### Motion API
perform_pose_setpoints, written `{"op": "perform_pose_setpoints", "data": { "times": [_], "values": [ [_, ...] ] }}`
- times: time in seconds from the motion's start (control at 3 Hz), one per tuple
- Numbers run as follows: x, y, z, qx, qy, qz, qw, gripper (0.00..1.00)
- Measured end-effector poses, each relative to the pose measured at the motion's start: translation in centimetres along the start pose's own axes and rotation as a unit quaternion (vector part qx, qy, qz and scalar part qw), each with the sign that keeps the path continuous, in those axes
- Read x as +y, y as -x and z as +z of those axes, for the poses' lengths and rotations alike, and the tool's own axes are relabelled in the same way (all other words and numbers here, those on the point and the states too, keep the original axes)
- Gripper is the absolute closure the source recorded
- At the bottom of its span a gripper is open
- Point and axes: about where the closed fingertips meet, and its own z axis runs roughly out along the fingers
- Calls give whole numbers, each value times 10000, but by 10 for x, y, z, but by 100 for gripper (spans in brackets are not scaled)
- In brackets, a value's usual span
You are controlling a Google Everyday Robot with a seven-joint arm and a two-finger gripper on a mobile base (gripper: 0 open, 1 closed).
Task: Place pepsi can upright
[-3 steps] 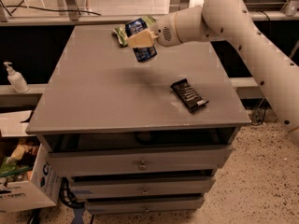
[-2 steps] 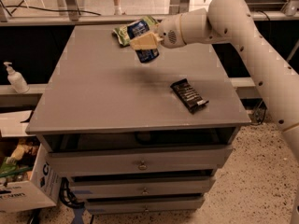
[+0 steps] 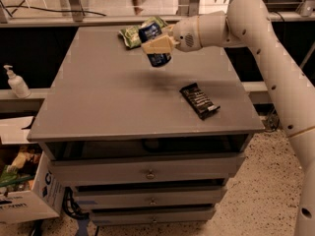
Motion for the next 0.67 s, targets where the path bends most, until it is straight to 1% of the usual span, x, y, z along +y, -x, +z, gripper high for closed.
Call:
{"op": "perform_pose_setpoints", "data": {
  "times": [0.33, 0.67],
  "values": [
    [-5, -1, 11, -6, -198, -145, 9997, 100],
    [-9, 1, 12, 104, -561, -447, 9974, 100]
  ]
}}
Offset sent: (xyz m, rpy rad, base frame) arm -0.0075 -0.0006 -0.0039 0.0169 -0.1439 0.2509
